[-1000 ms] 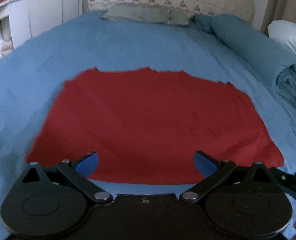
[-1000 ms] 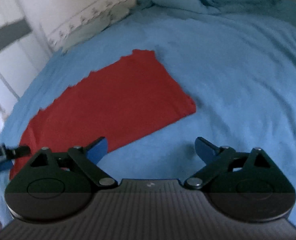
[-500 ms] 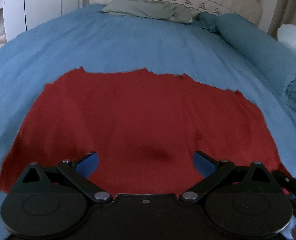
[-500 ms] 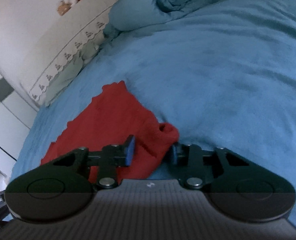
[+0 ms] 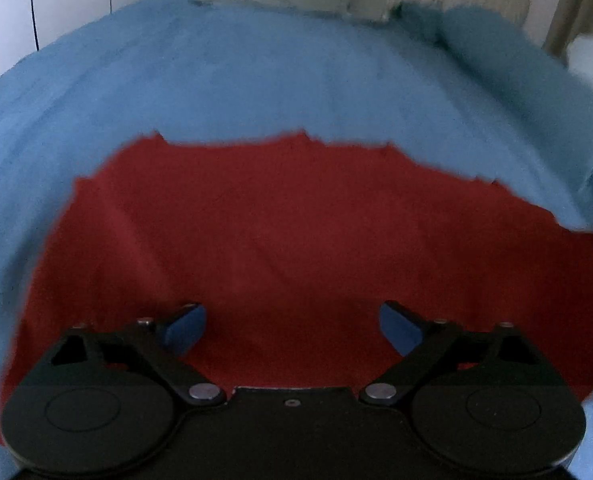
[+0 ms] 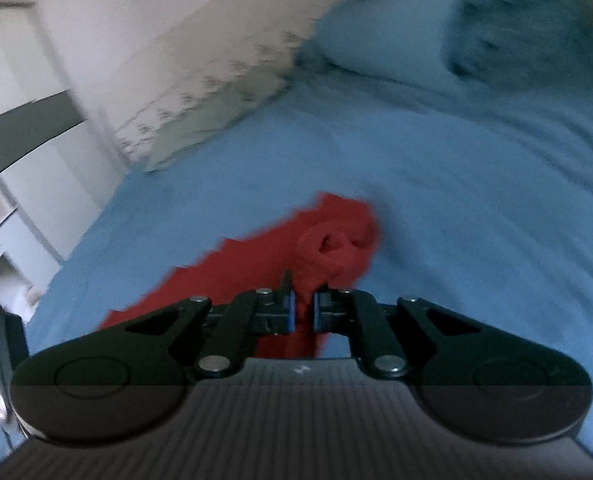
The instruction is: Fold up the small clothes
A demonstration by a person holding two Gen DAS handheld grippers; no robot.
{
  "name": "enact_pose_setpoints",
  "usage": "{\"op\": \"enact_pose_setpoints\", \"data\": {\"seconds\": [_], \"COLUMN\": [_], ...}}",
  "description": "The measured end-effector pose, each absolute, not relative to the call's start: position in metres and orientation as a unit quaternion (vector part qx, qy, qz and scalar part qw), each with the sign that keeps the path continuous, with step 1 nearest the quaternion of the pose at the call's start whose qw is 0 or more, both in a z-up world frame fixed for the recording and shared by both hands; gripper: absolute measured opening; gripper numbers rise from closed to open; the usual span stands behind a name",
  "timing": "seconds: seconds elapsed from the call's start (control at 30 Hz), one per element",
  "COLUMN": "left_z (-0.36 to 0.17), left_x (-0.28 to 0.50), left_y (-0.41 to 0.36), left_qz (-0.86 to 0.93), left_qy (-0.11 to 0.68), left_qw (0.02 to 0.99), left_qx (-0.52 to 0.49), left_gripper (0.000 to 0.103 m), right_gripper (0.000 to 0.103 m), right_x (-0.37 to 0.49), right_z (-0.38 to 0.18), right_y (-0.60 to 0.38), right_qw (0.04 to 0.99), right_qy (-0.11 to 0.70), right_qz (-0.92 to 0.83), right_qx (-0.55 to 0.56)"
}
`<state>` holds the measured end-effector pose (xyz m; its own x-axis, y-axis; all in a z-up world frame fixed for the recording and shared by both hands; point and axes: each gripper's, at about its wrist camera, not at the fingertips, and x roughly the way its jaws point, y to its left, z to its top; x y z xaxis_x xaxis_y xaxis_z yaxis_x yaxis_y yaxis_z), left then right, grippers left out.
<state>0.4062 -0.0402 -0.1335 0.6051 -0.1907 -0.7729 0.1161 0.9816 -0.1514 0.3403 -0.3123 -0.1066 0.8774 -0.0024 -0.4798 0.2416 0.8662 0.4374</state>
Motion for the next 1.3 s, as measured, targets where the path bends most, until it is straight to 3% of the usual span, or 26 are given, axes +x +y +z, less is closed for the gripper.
{"op": "enact_pose_setpoints", "data": {"seconds": [0.27, 0.53, 0.8, 0.9, 0.97, 1.03, 1.13, 1.3], "left_z": [-0.105, -0.155, -0.145, -0.143, -0.14, -0.136, -0.126, -0.105], "left_x": [0.36, 0.319, 0.321, 0.319, 0.318, 0.315, 0.311, 0.322], "left_y": [0.096, 0.171, 0.182, 0.186, 0.189, 0.195, 0.203, 0.182], "left_qz": [-0.055, -0.035, -0.044, -0.037, -0.029, -0.026, -0.037, -0.078], "left_qy": [0.415, 0.441, 0.436, 0.438, 0.434, 0.427, 0.408, 0.364], "left_qw": [0.907, 0.893, 0.895, 0.895, 0.898, 0.9, 0.906, 0.918], "left_qx": [-0.034, -0.083, -0.087, -0.074, -0.071, -0.082, -0.112, -0.137], "left_gripper": [0.096, 0.096, 0.096, 0.096, 0.096, 0.096, 0.096, 0.096], "right_gripper": [0.023, 0.022, 0.022, 0.023, 0.028, 0.056, 0.079, 0.083], "right_x": [0.401, 0.426, 0.406, 0.401, 0.402, 0.401, 0.379, 0.316], "right_z": [-0.037, -0.139, -0.111, -0.126, -0.142, -0.149, -0.135, -0.125], "right_y": [-0.158, -0.028, -0.024, -0.014, -0.009, -0.015, -0.034, -0.082], "right_qw": [0.948, 0.879, 0.89, 0.876, 0.868, 0.866, 0.882, 0.935], "right_qy": [0.225, 0.369, 0.323, 0.351, 0.37, 0.384, 0.346, 0.276], "right_qz": [0.178, 0.3, 0.321, 0.33, 0.328, 0.319, 0.321, 0.216], "right_qx": [0.14, 0.015, 0.02, -0.02, -0.036, -0.027, -0.006, -0.047]}}
